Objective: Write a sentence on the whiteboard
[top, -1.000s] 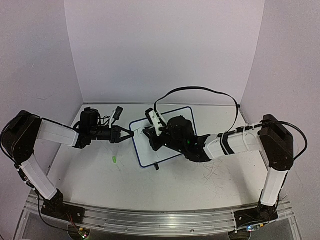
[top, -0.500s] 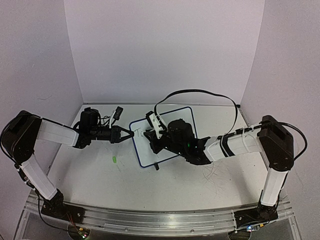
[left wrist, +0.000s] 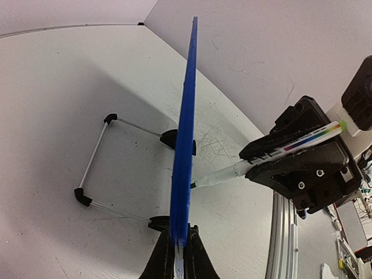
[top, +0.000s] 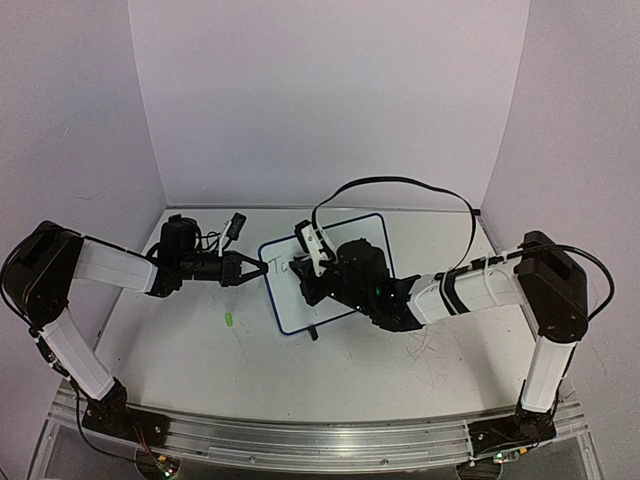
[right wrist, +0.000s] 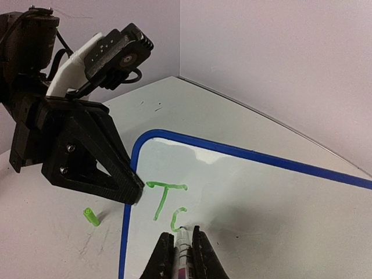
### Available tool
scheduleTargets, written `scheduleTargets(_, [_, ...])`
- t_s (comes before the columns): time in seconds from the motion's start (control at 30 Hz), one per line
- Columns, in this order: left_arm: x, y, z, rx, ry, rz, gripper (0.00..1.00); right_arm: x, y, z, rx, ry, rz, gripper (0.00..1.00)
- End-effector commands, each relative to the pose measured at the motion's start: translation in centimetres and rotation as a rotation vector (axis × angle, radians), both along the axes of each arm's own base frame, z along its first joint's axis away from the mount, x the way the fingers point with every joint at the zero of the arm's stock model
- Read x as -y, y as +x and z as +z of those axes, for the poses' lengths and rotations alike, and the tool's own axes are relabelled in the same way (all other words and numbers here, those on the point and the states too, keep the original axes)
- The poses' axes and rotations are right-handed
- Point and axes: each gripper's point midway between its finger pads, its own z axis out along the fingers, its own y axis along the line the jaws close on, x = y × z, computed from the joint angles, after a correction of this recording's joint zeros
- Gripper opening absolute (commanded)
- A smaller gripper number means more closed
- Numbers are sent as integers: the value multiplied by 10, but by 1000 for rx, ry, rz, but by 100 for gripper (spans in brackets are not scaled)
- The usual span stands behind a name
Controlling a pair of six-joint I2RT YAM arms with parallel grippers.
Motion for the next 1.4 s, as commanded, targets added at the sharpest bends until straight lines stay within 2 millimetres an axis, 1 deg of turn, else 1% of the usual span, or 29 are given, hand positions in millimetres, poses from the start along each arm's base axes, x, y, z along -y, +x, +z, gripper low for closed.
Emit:
scheduleTargets(0.0, [-1, 1, 22, 83, -20, 1, 0, 16, 18, 23, 36, 49, -95, 0])
scheduleTargets(0.27, [-2, 1, 22, 83, -20, 0, 0, 18, 21, 27, 43, 55, -109, 0])
scheduleTargets(0.9, [-1, 1, 22, 83, -20, -2, 0, 13, 22, 33, 48, 69, -95, 0])
scheduleTargets(1.37, [-1, 2, 22, 83, -21, -3, 0, 13, 25, 37, 55, 77, -96, 0])
